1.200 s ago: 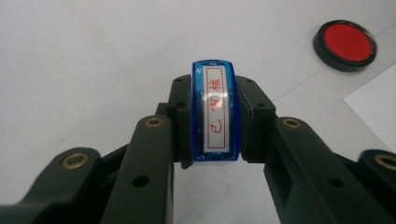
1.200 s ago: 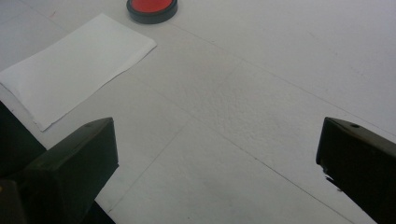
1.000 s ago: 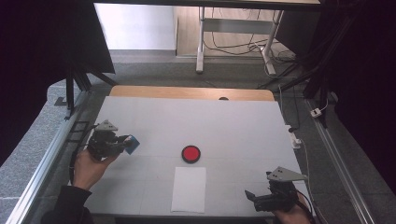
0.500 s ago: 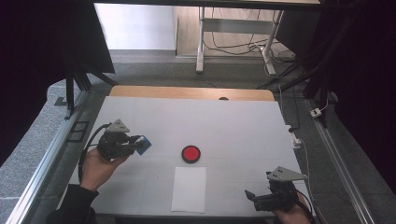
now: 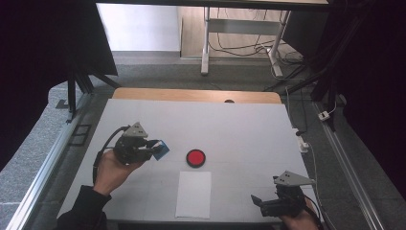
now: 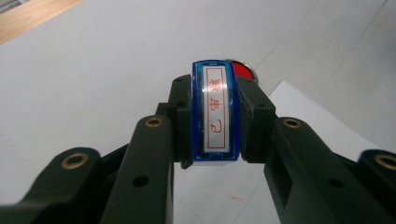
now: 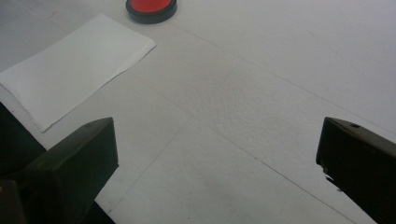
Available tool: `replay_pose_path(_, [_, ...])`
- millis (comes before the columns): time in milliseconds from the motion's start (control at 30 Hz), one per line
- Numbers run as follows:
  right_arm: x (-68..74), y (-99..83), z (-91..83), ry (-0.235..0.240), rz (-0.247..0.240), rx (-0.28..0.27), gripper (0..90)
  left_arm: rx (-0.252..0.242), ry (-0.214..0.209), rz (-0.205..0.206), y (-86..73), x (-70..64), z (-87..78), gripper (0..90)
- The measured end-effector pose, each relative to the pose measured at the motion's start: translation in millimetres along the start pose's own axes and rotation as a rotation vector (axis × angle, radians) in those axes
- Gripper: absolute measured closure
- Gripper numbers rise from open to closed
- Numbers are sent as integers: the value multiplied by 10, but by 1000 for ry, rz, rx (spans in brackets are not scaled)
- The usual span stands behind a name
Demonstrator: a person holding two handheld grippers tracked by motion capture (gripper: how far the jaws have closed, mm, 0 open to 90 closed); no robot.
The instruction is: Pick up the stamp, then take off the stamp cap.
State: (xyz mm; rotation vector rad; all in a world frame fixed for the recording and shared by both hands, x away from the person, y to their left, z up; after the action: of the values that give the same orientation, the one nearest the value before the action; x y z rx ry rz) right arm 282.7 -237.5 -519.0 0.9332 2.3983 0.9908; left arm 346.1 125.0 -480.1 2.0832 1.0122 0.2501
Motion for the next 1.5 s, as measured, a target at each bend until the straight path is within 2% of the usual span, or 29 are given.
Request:
replay_pose_path(100, [0, 0, -1, 0, 1, 0, 0, 2, -20, 18, 50, -76, 43, 701])
replay_pose_path(533, [-1, 2, -2, 0, -2, -3, 0, -1, -70, 57, 165, -255, 134, 701])
replay_pose_path(767, [0, 1, -5, 2, -3, -2, 0, 2, -112, 86, 211, -421, 173, 701])
replay_pose_path(867, [3, 0, -6, 2, -4, -2, 0, 4, -118, 98, 214, -470, 183, 701])
replay_pose_path(1133, [8, 9, -14, 5, -4, -13, 0, 8, -125, 110, 202, -521, 199, 701])
replay_pose_path(1267, [22, 23, -19, 10, -16, -18, 0, 13, -142, 110, 194, -548, 202, 701])
replay_pose_path(1333, [29, 55, -40, 18, 2, -42, 0, 21, -147, 118, 183, -561, 201, 701])
replay_pose_path(1500, [77, 121, -59, 32, -30, -64, 0, 19, -158, 138, 174, -606, 206, 701])
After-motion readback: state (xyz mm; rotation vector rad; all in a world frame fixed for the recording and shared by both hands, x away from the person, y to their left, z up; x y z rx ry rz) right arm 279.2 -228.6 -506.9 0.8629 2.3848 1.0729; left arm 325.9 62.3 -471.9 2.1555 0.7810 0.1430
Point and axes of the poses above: each handheld gripper's, and its own axes: z roughly forward along the jaws, y roughly out of its top, x roughly to its left, the point moved 9 cm from there along z, roughly forward along the jaws, and after that the axes turned 7 degrees about -z, right-handed, at the moved point
